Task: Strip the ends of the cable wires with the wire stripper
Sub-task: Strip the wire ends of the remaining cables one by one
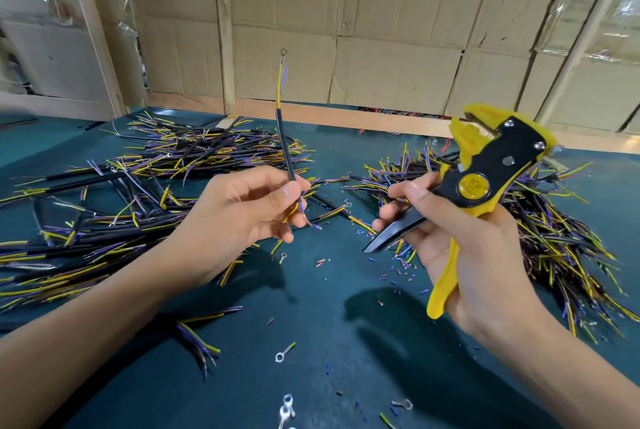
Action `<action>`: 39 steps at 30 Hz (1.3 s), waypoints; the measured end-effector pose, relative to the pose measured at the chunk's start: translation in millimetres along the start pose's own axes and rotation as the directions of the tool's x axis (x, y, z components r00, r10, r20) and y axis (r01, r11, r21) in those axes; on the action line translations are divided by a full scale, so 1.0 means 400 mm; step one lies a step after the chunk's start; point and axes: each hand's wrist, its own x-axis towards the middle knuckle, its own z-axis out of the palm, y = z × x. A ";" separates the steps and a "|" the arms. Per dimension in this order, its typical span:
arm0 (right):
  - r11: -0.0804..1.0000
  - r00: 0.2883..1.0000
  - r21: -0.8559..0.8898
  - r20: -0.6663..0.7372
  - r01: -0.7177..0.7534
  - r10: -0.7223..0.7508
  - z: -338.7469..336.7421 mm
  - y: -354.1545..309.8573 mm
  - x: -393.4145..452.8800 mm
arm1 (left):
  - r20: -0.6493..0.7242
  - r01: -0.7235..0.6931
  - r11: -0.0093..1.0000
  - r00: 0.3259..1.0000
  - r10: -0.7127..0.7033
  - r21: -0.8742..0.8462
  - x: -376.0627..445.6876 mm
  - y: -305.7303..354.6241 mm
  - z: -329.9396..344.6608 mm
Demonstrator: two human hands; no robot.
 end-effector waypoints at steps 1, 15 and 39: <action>1.000 1.000 -0.013 0.007 -0.009 0.009 0.000 0.002 -0.002 | 0.003 0.015 0.998 1.000 -0.015 -0.057 0.000 0.001 0.001; 0.986 0.994 -0.131 -0.029 -0.107 0.104 0.008 0.018 -0.012 | -0.044 0.129 0.985 0.990 -0.135 -0.114 0.004 0.009 0.008; 0.972 0.986 -0.169 -0.071 -0.160 0.150 0.005 0.018 -0.009 | 0.220 -0.212 -0.076 0.970 0.107 0.974 0.021 -0.037 -0.035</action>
